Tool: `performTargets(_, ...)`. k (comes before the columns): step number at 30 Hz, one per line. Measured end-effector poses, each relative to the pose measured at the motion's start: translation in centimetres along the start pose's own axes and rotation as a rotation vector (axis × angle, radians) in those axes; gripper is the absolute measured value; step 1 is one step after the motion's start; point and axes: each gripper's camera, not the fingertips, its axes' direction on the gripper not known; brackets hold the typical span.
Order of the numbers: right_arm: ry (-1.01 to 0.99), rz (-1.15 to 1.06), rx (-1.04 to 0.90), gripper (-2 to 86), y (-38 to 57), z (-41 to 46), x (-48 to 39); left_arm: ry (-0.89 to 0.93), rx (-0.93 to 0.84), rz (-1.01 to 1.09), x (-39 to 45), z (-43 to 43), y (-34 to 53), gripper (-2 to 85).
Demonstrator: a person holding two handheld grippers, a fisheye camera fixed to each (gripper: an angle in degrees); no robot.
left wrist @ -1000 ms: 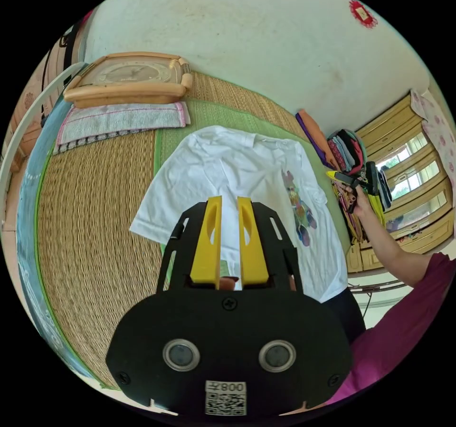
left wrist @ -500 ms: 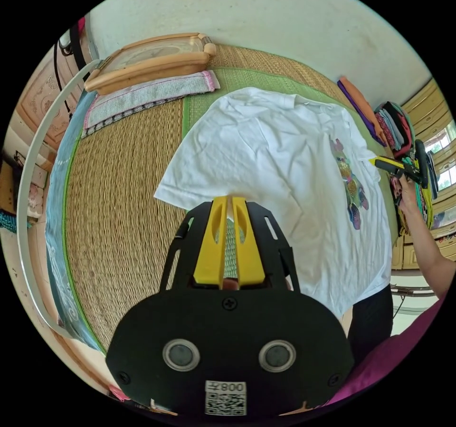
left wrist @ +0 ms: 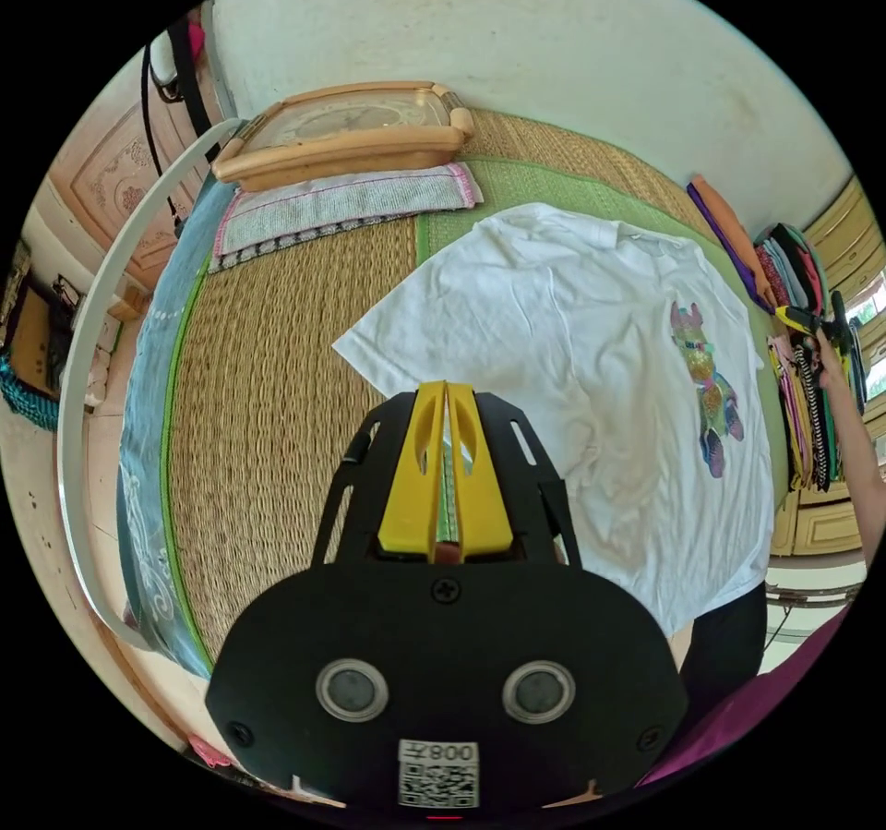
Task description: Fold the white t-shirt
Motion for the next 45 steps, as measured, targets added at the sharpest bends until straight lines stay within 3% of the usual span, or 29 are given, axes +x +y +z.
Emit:
performTargets(7,-0.107,-0.326,-0.043,2.8,1.2,7.2,-11.5,0.198,0.131,0.074,4.2,1.5,-2.3,0.3)
performTargets(14,-0.125,-0.418,-0.083,2.4,-2.5,15.1,-18.6,0.295,0.079,0.164,10.0,8.0,-9.1,0.2)
performTargets(27,-0.143,-0.383,-0.025,0.8,-6.9,18.4,-19.1,0.215,0.120,0.133,12.1,13.5,-17.8,0.1)
performTargets(31,-0.107,-0.381,-0.082,0.6,-7.2,20.0,-19.3,0.208,0.114,0.118,12.2,14.5,-17.5,0.1)
performTargets(35,-0.164,-0.422,0.013,0.4,-5.1,18.0,-19.0,0.256,0.197,0.140,12.1,13.3,-15.7,0.2)
performTargets(38,-0.112,-0.413,-0.055,0.2,-4.8,20.0,-18.8,0.172,0.108,0.158,12.3,15.0,-15.8,0.1)
performTargets(45,-0.181,-0.345,-0.014,0.2,-4.3,20.1,-16.8,0.146,0.102,0.098,11.6,15.9,-18.1,0.2)
